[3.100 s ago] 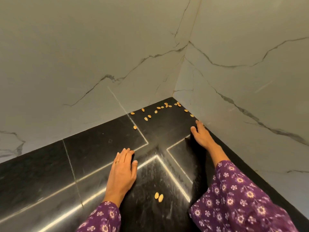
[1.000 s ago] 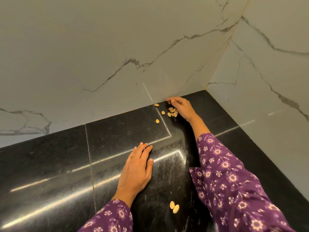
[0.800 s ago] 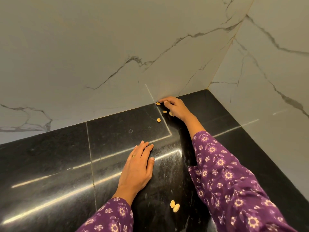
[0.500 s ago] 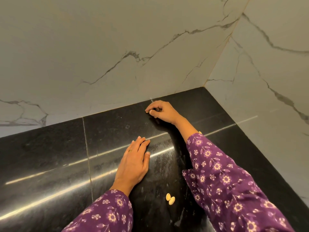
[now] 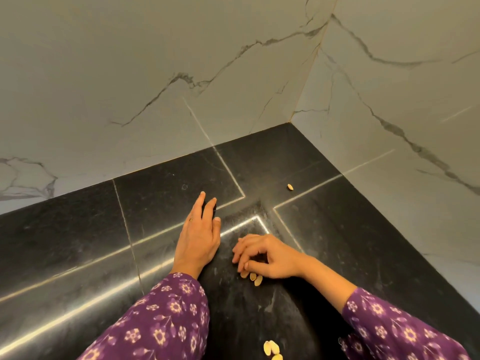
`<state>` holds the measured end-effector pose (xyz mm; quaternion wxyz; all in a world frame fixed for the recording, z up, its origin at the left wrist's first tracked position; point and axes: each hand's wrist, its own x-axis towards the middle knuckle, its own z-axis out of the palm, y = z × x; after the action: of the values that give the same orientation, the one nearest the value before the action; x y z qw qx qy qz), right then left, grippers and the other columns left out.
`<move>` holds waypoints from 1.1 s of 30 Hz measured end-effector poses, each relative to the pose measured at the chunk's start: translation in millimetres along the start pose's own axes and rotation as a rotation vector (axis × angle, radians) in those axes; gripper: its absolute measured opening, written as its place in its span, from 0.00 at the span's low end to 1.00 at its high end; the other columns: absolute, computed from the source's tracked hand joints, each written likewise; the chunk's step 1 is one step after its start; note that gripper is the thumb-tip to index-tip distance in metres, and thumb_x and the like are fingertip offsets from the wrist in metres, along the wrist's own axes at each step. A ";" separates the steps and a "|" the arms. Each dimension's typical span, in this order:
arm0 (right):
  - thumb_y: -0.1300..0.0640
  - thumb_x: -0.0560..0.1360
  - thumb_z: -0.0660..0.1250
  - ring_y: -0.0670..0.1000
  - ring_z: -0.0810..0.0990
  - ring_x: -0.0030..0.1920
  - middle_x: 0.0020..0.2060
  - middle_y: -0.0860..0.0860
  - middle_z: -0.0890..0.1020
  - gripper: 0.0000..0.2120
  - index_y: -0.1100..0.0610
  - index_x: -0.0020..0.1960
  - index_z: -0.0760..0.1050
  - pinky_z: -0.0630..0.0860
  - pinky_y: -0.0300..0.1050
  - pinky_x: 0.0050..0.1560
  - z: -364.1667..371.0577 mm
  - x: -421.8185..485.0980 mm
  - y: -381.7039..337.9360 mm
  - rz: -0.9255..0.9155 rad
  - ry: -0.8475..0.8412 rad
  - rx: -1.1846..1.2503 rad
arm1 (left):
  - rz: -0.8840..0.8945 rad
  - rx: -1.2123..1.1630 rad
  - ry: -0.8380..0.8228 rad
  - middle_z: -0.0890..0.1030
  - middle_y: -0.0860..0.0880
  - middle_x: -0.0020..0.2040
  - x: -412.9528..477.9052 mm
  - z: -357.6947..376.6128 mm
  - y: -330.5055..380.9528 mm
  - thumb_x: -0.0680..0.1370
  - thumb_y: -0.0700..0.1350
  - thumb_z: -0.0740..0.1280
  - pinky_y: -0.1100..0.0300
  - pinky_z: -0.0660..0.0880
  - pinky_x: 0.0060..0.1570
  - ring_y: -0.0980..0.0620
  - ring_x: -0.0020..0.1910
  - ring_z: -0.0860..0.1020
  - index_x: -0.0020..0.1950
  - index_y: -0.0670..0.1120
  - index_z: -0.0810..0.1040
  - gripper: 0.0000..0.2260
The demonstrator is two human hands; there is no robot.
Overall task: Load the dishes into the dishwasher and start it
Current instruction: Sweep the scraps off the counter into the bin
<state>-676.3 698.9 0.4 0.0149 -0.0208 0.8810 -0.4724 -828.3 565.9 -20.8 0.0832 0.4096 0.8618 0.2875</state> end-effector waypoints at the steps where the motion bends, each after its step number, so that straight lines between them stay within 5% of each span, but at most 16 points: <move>1: 0.67 0.73 0.67 0.49 0.79 0.55 0.48 0.53 0.83 0.06 0.62 0.44 0.82 0.73 0.50 0.62 -4.3 -2.4 -1.3 -0.004 0.024 0.027 | 0.004 -0.001 0.001 0.55 0.49 0.77 -0.2 0.4 -0.1 0.82 0.48 0.55 0.55 0.62 0.69 0.48 0.72 0.63 0.74 0.47 0.63 0.20; 6: 0.65 0.75 0.64 0.44 0.78 0.55 0.51 0.48 0.82 0.09 0.56 0.49 0.82 0.73 0.49 0.61 -81.0 17.9 38.7 0.229 0.757 -0.116 | 0.021 0.006 0.003 0.58 0.48 0.76 0.8 3.0 -2.8 0.82 0.48 0.55 0.52 0.61 0.70 0.47 0.72 0.63 0.73 0.46 0.64 0.20; 8: 0.62 0.77 0.61 0.44 0.76 0.57 0.58 0.49 0.79 0.12 0.57 0.56 0.79 0.75 0.38 0.57 -106.5 24.5 60.5 0.390 0.847 -0.086 | 0.032 0.009 0.008 0.59 0.47 0.76 0.5 3.6 -3.6 0.82 0.48 0.54 0.52 0.60 0.71 0.48 0.73 0.62 0.73 0.46 0.65 0.19; 10: 0.59 0.79 0.59 0.45 0.74 0.59 0.62 0.50 0.77 0.13 0.57 0.60 0.78 0.74 0.31 0.55 -112.9 27.8 74.6 0.517 0.820 -0.041 | 0.049 0.012 0.014 0.61 0.47 0.75 0.9 3.7 -3.9 0.82 0.47 0.55 0.52 0.59 0.72 0.48 0.73 0.61 0.73 0.45 0.65 0.19; 12: 0.57 0.80 0.58 0.44 0.73 0.62 0.62 0.49 0.77 0.13 0.55 0.59 0.79 0.68 0.40 0.65 -104.1 29.3 71.2 0.530 0.727 -0.110 | 0.064 0.013 0.018 0.62 0.46 0.75 0.8 4.2 -4.2 0.82 0.47 0.55 0.53 0.57 0.73 0.49 0.74 0.60 0.73 0.44 0.65 0.19; 17: 0.58 0.80 0.59 0.44 0.68 0.68 0.64 0.49 0.76 0.12 0.54 0.60 0.78 0.61 0.40 0.70 -31.6 16.3 22.6 0.294 0.295 -0.144 | 0.081 -0.019 0.035 0.63 0.46 0.74 0.2 3.9 -4.7 0.82 0.47 0.55 0.53 0.58 0.72 0.49 0.73 0.61 0.70 0.44 0.67 0.18; 21: 0.60 0.79 0.62 0.46 0.68 0.70 0.63 0.52 0.77 0.12 0.59 0.59 0.79 0.60 0.40 0.72 37.7 -21.6 -16.2 0.132 0.116 -0.074 | 0.113 -0.053 0.062 0.68 0.45 0.71 0.5 4.9 -6.7 0.81 0.45 0.57 0.53 0.62 0.67 0.49 0.70 0.66 0.64 0.43 0.72 0.13; 24: 0.62 0.77 0.64 0.44 0.69 0.68 0.62 0.52 0.78 0.11 0.59 0.56 0.80 0.58 0.42 0.73 74.8 -56.4 -39.8 0.120 0.121 -0.032 | 0.150 -0.065 0.084 0.71 0.45 0.67 -1.6 3.9 -5.9 0.80 0.43 0.58 0.52 0.64 0.65 0.49 0.68 0.68 0.59 0.42 0.74 0.10; 29: 0.62 0.75 0.66 0.42 0.71 0.67 0.59 0.50 0.80 0.09 0.58 0.53 0.82 0.59 0.43 0.73 125.3 -108.0 -72.4 0.201 0.239 -0.023 | 0.236 -0.085 0.164 0.76 0.47 0.50 -9.4 -1.9 -4.2 0.78 0.41 0.60 0.54 0.67 0.53 0.47 0.49 0.74 0.50 0.44 0.74 0.04; 33: 0.62 0.76 0.65 0.42 0.72 0.66 0.58 0.49 0.81 0.09 0.59 0.51 0.83 0.59 0.43 0.73 156.2 -137.5 -95.4 0.275 0.311 0.065 | 0.261 -0.191 0.099 0.75 0.50 0.45 -19.7 -6.9 -4.8 0.80 0.42 0.60 0.59 0.68 0.49 0.51 0.47 0.73 0.47 0.44 0.74 0.05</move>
<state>-529.6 523.2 -5.6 -0.0560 0.1732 0.8516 -0.4916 -821.3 545.8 -19.6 0.0414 0.4936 0.7731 0.3963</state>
